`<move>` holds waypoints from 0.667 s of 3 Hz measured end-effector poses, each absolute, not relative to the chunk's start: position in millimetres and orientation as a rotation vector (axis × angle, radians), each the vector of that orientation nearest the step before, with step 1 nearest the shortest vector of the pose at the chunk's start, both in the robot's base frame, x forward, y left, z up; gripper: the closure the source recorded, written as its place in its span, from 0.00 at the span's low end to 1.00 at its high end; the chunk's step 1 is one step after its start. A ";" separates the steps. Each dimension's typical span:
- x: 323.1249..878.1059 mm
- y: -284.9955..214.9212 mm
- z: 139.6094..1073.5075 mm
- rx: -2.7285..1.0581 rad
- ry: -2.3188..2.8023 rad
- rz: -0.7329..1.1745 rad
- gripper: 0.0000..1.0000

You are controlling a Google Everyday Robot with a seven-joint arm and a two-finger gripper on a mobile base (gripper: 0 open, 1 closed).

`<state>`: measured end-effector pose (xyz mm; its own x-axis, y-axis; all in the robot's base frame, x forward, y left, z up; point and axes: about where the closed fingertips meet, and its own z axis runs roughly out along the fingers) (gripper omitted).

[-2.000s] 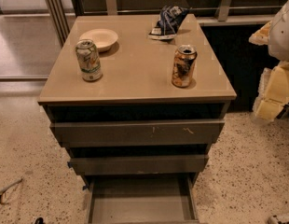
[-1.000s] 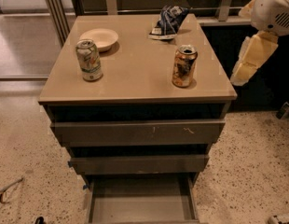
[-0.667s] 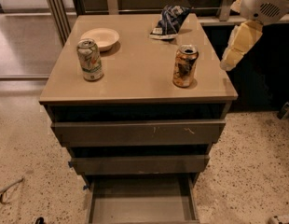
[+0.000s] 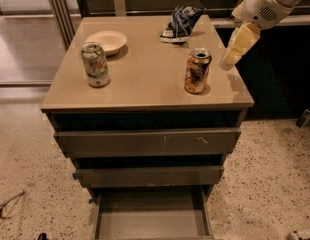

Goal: Place orange can into bottom drawer

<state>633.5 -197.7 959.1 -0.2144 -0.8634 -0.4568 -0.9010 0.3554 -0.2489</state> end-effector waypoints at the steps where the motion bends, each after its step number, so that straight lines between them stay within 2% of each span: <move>1: 634.3 -192.5 950.5 -1.504 2.082 0.152 0.00; 2: 638.2 -179.7 940.3 -1.479 2.044 0.233 0.00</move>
Offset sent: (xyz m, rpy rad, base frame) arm 0.0077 0.0336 -0.0269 0.2308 0.0014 0.0426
